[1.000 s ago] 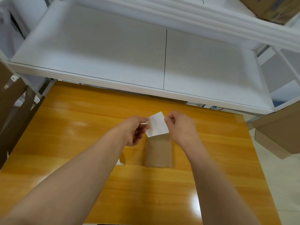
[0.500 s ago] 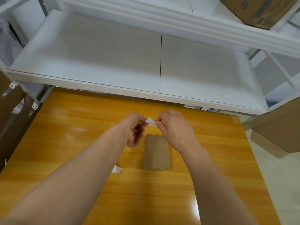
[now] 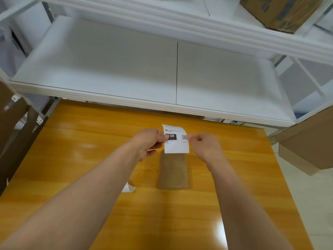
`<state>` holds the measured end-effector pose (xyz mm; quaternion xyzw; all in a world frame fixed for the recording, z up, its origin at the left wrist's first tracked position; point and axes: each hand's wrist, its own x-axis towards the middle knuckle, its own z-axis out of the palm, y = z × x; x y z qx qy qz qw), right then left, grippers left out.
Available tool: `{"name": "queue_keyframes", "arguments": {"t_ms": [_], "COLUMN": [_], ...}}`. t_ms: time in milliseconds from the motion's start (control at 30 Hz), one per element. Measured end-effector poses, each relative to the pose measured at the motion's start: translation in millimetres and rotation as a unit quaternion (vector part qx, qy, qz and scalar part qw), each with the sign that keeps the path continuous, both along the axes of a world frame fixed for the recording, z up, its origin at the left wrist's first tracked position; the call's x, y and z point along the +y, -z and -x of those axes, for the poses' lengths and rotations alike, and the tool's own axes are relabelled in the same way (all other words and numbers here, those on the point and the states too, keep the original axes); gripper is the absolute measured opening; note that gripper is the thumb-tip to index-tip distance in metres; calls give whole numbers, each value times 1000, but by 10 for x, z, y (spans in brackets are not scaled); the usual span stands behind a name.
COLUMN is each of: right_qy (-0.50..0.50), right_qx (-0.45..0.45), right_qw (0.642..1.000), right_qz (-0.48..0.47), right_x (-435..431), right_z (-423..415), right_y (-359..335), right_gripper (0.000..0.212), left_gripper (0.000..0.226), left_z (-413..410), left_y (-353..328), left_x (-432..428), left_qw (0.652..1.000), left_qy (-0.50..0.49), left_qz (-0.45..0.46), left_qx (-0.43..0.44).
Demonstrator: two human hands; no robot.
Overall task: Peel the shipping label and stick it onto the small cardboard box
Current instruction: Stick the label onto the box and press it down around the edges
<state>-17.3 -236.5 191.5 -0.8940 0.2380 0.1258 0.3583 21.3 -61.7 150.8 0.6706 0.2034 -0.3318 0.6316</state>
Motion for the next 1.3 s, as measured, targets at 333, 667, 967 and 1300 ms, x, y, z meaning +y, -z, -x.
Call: {"name": "queue_keyframes", "arguments": {"t_ms": [333,667,967,1300], "right_qy": [108,92,96,122], "right_qx": [23,10,24,98], "right_qw": [981,981,982,973], "right_qz": [-159,-171,-160,-169], "right_x": [-83,-157,-201,-340], "right_z": [113,177,184,253], "right_y": [94,259,476,906], "right_gripper": [18,11,14,16], "left_gripper": [9,18,13,11], "left_z": [142,241,300,388], "left_y": [-4,69,278,554], "left_x": [-75,-159,-223,-379], "left_qw": [998,995,993,971], "left_qy": [55,60,20,60], "left_qz": [-3,-52,-77,-207], "left_qx": [-12,-54,-87,-103]}}
